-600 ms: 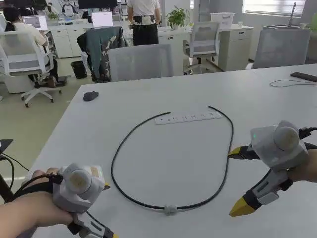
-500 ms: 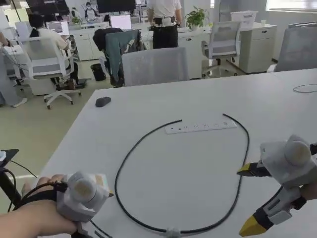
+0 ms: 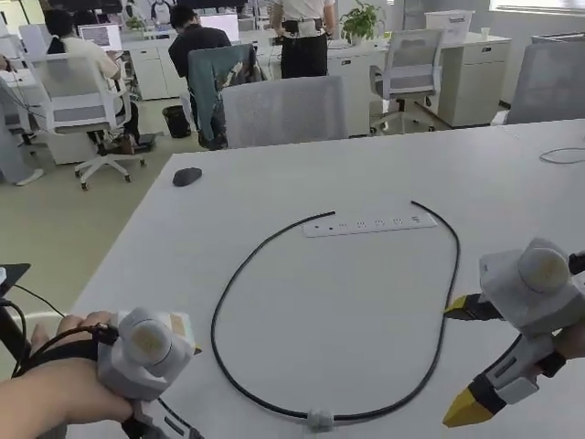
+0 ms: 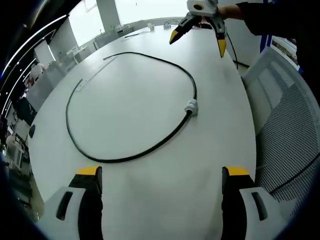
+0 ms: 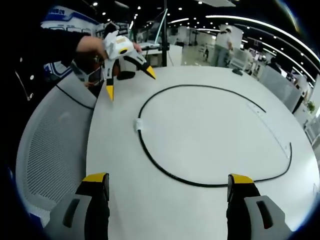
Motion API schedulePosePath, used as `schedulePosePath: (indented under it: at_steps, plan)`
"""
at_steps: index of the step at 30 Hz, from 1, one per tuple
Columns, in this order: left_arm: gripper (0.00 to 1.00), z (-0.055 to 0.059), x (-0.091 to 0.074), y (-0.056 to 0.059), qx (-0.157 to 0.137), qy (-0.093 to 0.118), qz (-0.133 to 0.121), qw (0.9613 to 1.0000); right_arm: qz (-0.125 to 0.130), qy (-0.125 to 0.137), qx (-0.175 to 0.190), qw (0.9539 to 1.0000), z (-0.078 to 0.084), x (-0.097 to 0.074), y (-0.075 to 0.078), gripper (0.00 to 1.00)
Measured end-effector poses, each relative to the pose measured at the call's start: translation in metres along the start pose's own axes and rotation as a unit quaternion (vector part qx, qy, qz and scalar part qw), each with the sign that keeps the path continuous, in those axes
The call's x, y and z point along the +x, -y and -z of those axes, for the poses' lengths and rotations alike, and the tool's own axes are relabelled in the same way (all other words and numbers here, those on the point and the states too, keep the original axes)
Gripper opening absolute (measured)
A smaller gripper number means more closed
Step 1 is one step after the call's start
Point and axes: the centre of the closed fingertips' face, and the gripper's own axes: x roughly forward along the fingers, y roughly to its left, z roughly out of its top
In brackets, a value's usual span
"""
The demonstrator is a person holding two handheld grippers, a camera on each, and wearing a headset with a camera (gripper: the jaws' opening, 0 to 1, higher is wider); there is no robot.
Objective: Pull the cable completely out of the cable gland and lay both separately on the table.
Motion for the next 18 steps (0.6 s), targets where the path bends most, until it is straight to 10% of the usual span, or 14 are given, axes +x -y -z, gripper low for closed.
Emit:
schedulePosePath:
  at_steps: [18]
  plan:
    - [0.99, 0.009, 0.006, 0.002, 0.004, -0.008, 0.002, 1.0, -0.005, -0.002, 0.026, 0.9996, -0.001, 0.001, -0.005, 0.99]
